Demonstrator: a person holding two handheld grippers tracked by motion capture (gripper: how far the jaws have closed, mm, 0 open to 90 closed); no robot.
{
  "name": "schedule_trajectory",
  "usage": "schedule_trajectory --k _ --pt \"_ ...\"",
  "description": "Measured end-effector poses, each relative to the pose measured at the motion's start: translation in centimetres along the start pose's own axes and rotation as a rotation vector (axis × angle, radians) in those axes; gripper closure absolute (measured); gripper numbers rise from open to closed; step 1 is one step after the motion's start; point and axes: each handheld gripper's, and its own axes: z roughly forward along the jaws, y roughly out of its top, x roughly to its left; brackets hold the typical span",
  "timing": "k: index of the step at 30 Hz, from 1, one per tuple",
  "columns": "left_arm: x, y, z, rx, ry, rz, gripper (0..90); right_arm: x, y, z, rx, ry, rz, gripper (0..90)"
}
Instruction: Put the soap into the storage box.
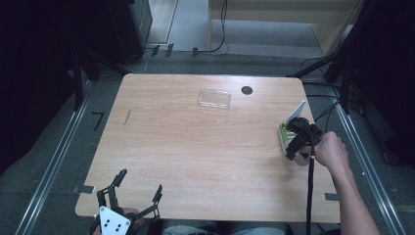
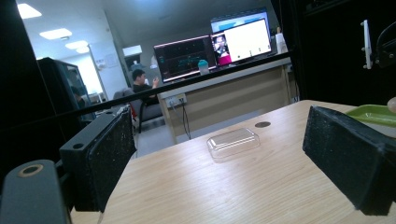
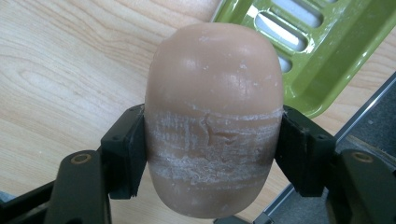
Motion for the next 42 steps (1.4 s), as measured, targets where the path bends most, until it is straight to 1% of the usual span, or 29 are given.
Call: schedule_trajectory --k 4,10,12,19,21,23,25,27,29,34,40,42 --pt "0.0 0.0 0.0 0.0 -0.001 0.001 9.9 -0.2 0.3 0.0 -0.003 0.005 0.008 33.6" --pt "0.0 0.0 0.0 -0.001 -0.001 0.001 9.9 -0.4 0.8 0.0 -0.004 0.007 0.006 33.6" --pt "0.0 0.0 0.0 0.0 -0.001 0.001 9.9 -0.6 1.0 -0.1 -0.011 0.016 0.013 33.5" --pt "0.0 0.0 0.0 0.0 -0.002 0.001 9.9 -1.1 1.5 -0.2 -0.013 0.019 0.017 33.6" --pt "0.0 0.0 0.0 0.001 -0.001 0.001 9.9 -1.2 1.6 -0.2 -0.01 0.024 0.025 33.5" --pt "0.0 0.0 0.0 0.001 -0.001 0.001 9.9 -1.3 1.8 -0.2 -0.006 0.014 0.022 33.5" --pt "0.0 0.0 0.0 0.001 -0.001 0.001 9.9 -1.3 2.1 -0.1 -0.006 0.011 0.033 33.6" --pt "0.0 0.0 0.0 0.001 -0.001 0.001 9.9 -1.3 2.3 0.0 -0.005 0.015 0.038 33.5" --pt "0.0 0.0 0.0 0.0 -0.001 0.001 9.9 -1.4 2.4 0.0 -0.005 0.013 0.034 33.5" --pt "0.0 0.0 0.0 0.0 -0.002 0.001 9.9 -1.7 2.8 -0.1 -0.015 0.015 0.053 33.6" --pt "0.0 0.0 0.0 0.0 -0.001 0.0 9.9 -1.8 3.3 -0.1 -0.022 0.018 0.057 33.6" --pt "0.0 0.0 0.0 0.001 0.0 0.0 9.9 -1.9 3.5 -0.1 -0.019 0.017 0.05 33.5"
